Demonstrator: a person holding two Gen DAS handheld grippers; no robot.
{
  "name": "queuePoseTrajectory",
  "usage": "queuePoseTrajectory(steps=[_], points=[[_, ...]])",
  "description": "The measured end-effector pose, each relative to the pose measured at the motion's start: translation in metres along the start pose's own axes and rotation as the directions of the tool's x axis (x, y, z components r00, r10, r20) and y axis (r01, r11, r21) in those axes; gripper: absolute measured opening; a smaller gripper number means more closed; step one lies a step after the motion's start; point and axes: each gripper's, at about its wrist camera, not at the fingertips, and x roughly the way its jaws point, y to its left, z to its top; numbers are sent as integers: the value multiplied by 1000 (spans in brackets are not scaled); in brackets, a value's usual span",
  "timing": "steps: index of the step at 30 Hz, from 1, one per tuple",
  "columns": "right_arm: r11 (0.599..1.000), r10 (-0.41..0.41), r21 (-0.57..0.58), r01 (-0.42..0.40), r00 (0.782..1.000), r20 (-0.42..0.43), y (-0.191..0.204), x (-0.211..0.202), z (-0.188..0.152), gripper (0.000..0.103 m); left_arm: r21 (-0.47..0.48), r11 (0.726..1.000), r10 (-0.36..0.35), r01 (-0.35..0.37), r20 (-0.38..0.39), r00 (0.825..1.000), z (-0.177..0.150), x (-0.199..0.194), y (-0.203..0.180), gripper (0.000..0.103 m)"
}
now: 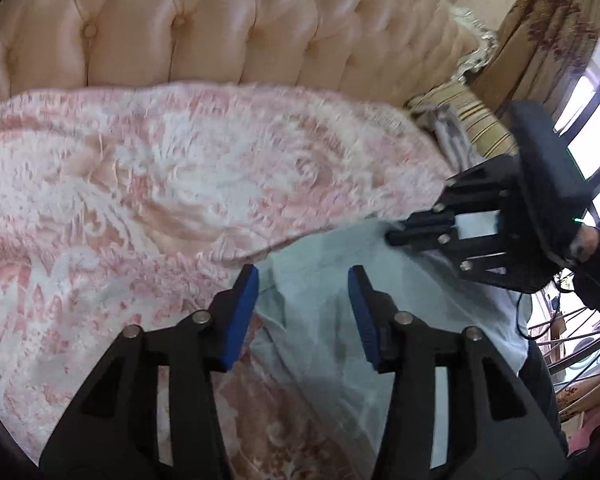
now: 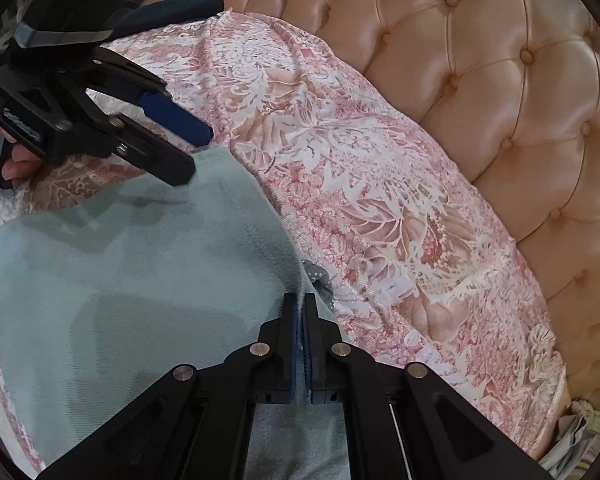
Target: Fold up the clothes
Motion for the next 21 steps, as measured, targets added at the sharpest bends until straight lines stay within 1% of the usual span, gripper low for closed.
queuePoseTrajectory(steps=[1,2,3,8,13,14,16,17,18,21], points=[[1000,-3,-4,3,1000,0,1,0,0,2,2,1000,10,-10,-1,1000,0,0,-1,25],[1000,-6,-8,6,1000,0,1,0,1,2,5,1000,20,-20,-3,1000,0,1,-2,9],[1000,-9,-12,9,1000,0,2,-1,1,2,7,1000,30,-30,-4,1000,0,1,-3,3],[999,23,36,-23,1000,-11,-4,1,2,4,16,997,77,-76,-9,997,0,3,-8,3],[996,51,71,-50,999,-11,-9,-1,2,8,6,995,98,-98,-10,995,-1,2,-7,3],[996,54,76,-53,998,-12,-11,-2,2,12,3,995,102,-102,-10,995,-2,2,-6,3],[997,41,72,-40,999,-15,-12,-5,0,23,-1,994,111,-111,-8,994,-2,1,-6,3],[997,35,71,-33,999,-17,-13,-6,-1,32,-4,993,114,-114,-5,993,-1,0,-6,3],[998,30,64,-29,999,-15,-14,-8,-3,37,-7,993,115,-115,-3,993,-1,-1,-5,3],[997,53,53,-52,999,-11,-18,-12,-9,36,-24,992,127,-126,4,992,-1,-4,-3,3]])
